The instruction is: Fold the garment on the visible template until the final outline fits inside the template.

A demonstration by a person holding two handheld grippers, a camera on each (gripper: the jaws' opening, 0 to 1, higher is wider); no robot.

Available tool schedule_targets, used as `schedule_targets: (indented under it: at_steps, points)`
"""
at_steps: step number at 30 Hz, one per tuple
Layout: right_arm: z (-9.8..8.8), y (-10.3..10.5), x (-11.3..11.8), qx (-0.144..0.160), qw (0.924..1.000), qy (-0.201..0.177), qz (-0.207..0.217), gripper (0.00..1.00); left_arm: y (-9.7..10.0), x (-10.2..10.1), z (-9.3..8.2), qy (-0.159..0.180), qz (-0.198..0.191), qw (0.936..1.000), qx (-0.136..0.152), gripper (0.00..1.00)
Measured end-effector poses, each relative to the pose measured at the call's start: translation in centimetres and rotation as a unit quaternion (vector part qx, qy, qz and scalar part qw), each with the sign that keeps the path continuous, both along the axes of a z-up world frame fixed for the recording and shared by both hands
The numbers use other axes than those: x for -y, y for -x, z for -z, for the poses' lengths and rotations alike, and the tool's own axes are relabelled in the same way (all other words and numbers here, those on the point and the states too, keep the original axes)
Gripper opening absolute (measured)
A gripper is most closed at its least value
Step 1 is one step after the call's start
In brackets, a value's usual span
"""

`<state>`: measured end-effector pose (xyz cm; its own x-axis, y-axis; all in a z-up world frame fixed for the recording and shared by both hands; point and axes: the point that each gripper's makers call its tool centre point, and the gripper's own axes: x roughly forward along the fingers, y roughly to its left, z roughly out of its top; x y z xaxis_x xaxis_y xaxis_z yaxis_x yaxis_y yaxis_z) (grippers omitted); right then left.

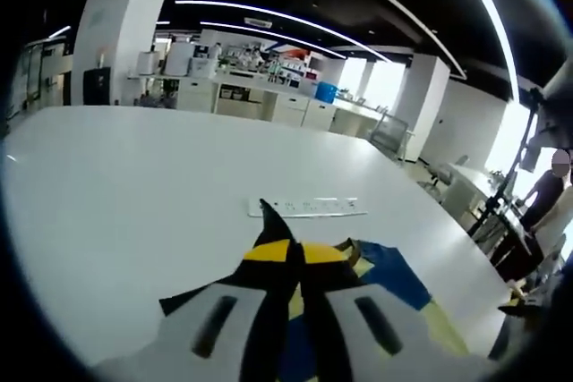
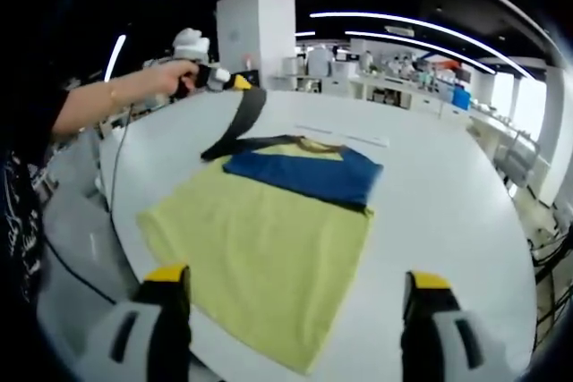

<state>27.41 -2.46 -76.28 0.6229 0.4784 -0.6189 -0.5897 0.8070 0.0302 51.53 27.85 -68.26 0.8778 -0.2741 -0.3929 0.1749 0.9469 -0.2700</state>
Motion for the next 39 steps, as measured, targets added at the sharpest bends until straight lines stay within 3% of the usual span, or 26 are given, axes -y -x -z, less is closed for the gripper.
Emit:
schedule_targets:
  at_steps: [15, 24, 34, 39]
  points:
    - [0.1, -0.3, 0.3, -0.004, 1.0, 0.004, 0.006, 1.0, -1.9, 7.0, -0.4, 0.015, 0.06, 0.9979, 0.022, 0.0]
    - [-0.1, -0.9, 0.9, -0.001, 0.9998, 0.0, 0.02, 1.0, -1.5, 12.0, -0.4, 0.032, 0.105, 0.9934, 0.034, 0.0]
    - [0.1, -0.9, 1.3, -0.006, 0.9997, -0.002, 0.023, 1.0, -1.2, 15.5, 0.5, 0.04, 0.138, 0.9891, 0.032, 0.0]
    - [0.0, -0.8, 1.4, -0.007, 0.9997, -0.001, 0.025, 1.0, -0.1, 18.3, 1.1, 0.053, 0.172, 0.9832, 0.032, 0.0]
